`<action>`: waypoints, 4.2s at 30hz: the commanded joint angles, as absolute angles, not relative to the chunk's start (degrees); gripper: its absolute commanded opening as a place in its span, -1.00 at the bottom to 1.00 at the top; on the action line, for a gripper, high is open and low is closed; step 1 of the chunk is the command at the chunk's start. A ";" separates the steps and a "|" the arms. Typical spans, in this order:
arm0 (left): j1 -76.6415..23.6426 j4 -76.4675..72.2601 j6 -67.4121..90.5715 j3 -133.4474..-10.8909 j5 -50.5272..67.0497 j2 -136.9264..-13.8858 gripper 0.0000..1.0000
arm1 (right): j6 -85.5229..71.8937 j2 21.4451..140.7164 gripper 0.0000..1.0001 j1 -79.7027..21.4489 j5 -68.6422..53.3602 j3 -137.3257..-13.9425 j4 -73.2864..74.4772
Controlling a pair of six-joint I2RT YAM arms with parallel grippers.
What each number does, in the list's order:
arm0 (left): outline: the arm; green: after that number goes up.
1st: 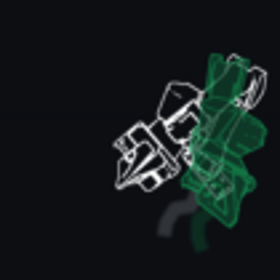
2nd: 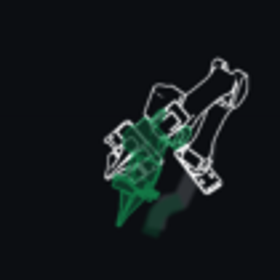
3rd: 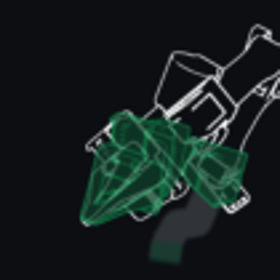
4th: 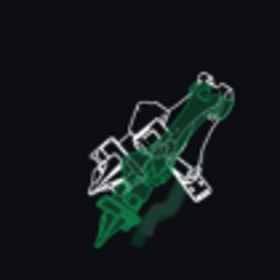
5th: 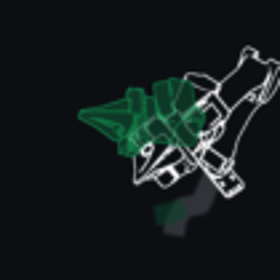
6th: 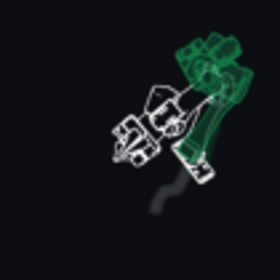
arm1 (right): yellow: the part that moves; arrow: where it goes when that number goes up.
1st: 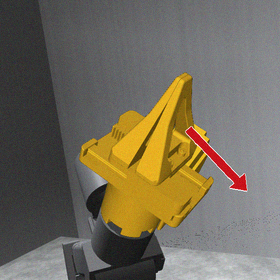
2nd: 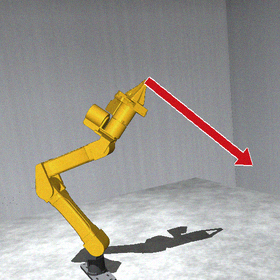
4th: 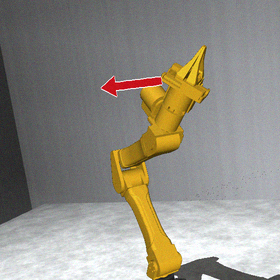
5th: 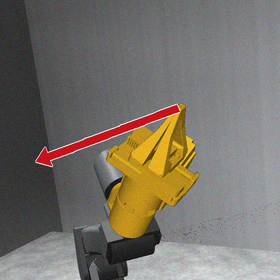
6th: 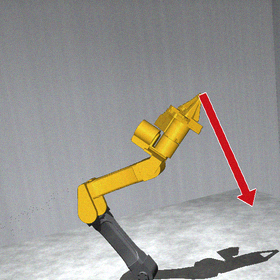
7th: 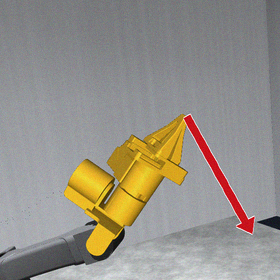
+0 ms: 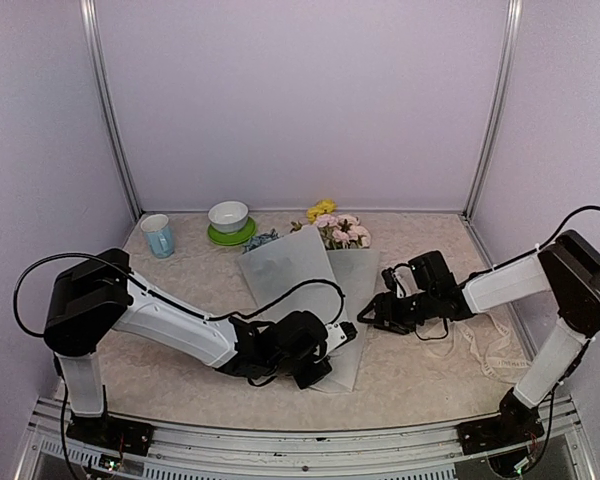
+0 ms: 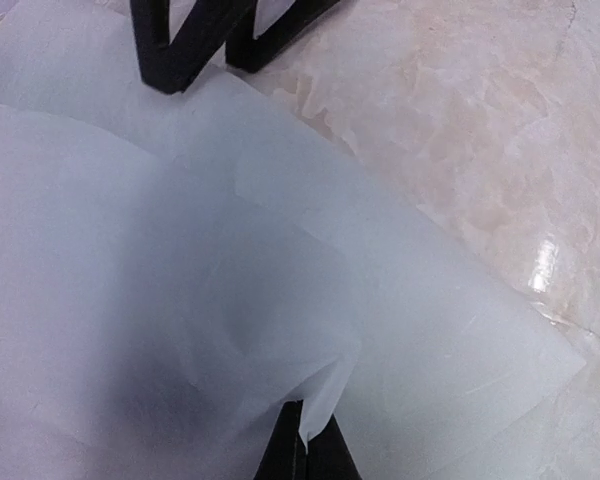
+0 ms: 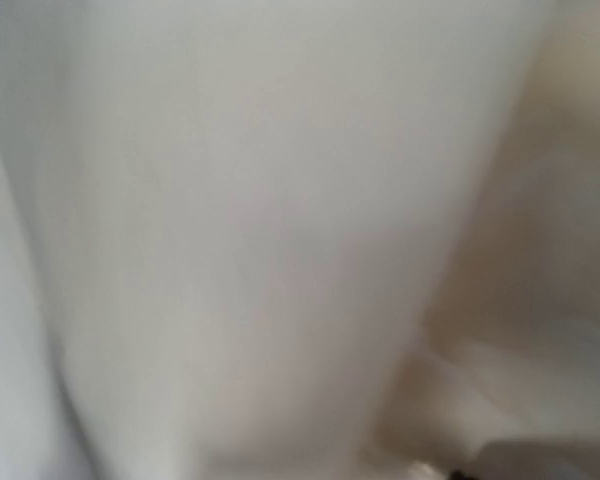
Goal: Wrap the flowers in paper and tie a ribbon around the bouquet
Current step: Pass from the left arm to the right, then press the fold line on the folded bouquet.
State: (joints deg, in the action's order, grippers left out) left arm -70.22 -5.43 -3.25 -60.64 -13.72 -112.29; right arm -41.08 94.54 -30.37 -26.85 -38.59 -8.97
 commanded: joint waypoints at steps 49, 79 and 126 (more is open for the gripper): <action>-72.94 1.87 -15.61 -64.30 3.53 -115.90 -0.98 | -13.81 97.03 -0.26 -38.96 -37.90 -62.48 0.10; -67.40 5.29 -8.14 -76.97 13.36 -111.24 -0.46 | -25.13 101.87 -1.00 -34.36 -33.63 -53.67 -12.15; -66.36 3.30 -7.05 -80.09 13.00 -126.02 -0.14 | -21.63 93.63 0.73 -26.28 -38.72 -38.96 10.51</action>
State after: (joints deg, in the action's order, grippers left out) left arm -66.57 1.32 -7.29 -81.76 13.08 -126.10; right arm -23.64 89.89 -26.55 -32.86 -41.25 11.84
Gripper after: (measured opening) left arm 0.427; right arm 0.923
